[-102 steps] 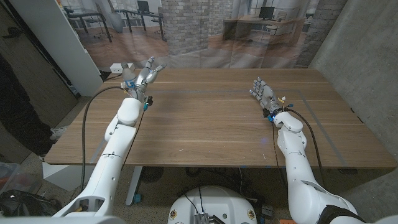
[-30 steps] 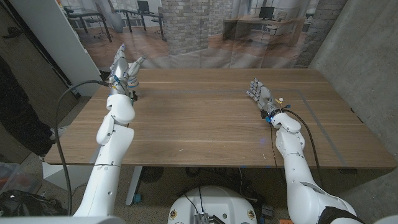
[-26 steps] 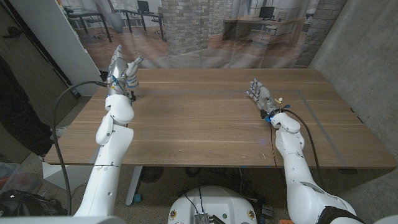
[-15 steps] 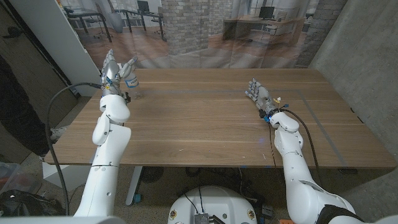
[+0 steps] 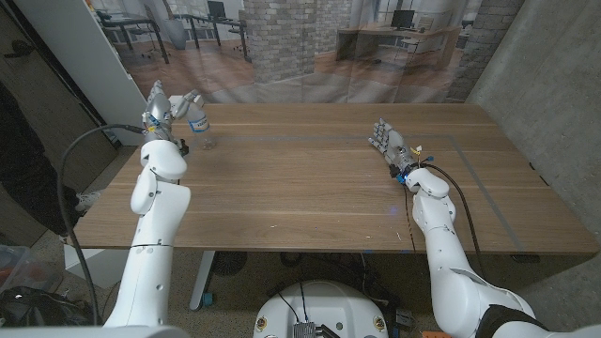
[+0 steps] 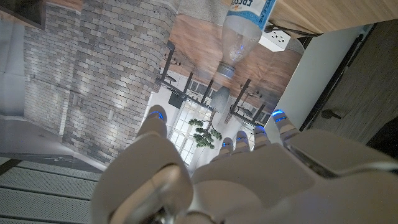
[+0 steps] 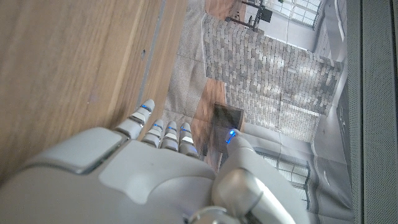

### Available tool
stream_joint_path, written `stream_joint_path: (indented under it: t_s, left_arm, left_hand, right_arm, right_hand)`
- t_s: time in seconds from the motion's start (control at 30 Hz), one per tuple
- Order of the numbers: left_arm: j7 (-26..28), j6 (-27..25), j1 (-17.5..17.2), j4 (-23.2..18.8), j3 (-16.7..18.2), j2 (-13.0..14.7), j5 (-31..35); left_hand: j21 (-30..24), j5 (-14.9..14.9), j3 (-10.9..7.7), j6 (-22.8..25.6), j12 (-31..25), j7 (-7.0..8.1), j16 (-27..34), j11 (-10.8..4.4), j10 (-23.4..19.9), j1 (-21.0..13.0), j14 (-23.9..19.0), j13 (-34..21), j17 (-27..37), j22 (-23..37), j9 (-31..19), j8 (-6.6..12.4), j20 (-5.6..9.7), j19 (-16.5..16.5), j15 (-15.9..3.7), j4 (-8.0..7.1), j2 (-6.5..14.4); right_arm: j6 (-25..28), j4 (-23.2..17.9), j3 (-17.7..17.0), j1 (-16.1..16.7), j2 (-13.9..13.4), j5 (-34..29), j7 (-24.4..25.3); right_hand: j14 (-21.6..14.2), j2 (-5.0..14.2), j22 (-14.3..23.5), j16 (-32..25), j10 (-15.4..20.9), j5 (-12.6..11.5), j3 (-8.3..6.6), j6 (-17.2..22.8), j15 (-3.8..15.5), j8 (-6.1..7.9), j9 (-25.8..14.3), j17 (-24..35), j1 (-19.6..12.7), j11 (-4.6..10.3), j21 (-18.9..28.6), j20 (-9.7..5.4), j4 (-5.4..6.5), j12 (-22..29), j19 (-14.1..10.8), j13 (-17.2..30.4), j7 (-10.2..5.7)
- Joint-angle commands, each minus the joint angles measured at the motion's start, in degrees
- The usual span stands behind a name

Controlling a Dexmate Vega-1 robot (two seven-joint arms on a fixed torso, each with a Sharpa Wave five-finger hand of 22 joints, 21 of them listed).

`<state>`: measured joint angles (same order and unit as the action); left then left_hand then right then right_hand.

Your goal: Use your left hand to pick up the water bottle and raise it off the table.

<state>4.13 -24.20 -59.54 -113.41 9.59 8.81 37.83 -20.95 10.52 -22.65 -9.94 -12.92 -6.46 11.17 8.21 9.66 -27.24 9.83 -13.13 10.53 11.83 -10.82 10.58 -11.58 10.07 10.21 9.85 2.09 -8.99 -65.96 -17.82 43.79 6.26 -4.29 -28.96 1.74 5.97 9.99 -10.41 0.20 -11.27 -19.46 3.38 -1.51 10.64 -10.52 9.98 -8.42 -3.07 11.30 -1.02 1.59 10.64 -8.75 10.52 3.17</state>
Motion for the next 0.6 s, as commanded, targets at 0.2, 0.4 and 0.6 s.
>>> stream_joint_path:
  t_s: [0.2, 0.4, 0.6]
  left_arm:
    - [-1.4, -5.6, 1.8, 1.5, 0.4, 1.8, 0.9]
    - [-2.2, -7.2, 3.1, 3.2, 0.0, 3.5, 1.5]
    - [-3.2, -8.2, 4.7, 5.6, -0.8, 5.4, 1.9]
  left_hand:
    - [0.0, -0.1, -1.39, -11.7, -0.1, -4.86, -0.2, 0.10, 5.5, -3.8, 2.4, -0.4, 0.3, -0.1, -0.3, 0.76, -0.29, 0.8, 0.30, 0.43, 0.3]
    - [0.6, 0.1, -0.55, -11.8, -0.2, -5.05, -0.3, 0.25, 5.9, -5.1, 3.0, -0.6, 0.3, -0.2, -0.3, 1.06, 0.03, 1.4, 0.54, 0.36, -2.1]
    - [0.9, 0.7, 0.65, -11.2, -0.3, -4.86, -0.2, 0.15, 6.2, -5.7, 3.1, -0.7, 0.3, -0.2, -0.3, 1.38, -0.05, 1.4, 0.56, 0.10, -4.6]
  right_arm:
    - [0.0, 1.0, 0.0, -0.7, -0.2, -0.4, 0.1]
    - [0.0, 1.0, 0.0, -0.7, -0.2, -0.5, 0.1]
    - [0.1, 0.8, 0.1, -0.6, -0.2, -0.6, 0.2]
  right_hand:
    - [0.4, 0.05, 0.2, -0.3, 0.1, -0.4, -0.27, -0.1, 0.00, 0.38, -0.2, 0.3, 0.5, -0.54, 0.2, 0.12, -0.05, 0.4, -0.4, 0.1, 0.43]
    - [0.4, 0.05, 0.2, -0.3, 0.1, -0.4, -0.25, -0.1, -0.02, 0.39, -0.2, 0.4, 0.6, -0.54, 0.3, 0.13, 0.00, 0.3, -0.4, 0.1, 0.44]
    - [0.4, 0.05, 0.2, -0.3, 0.1, -0.4, -0.25, -0.1, -0.01, 0.38, -0.2, 0.4, 0.6, -0.43, 0.3, 0.13, 0.02, 0.3, -0.4, 0.1, 0.45]
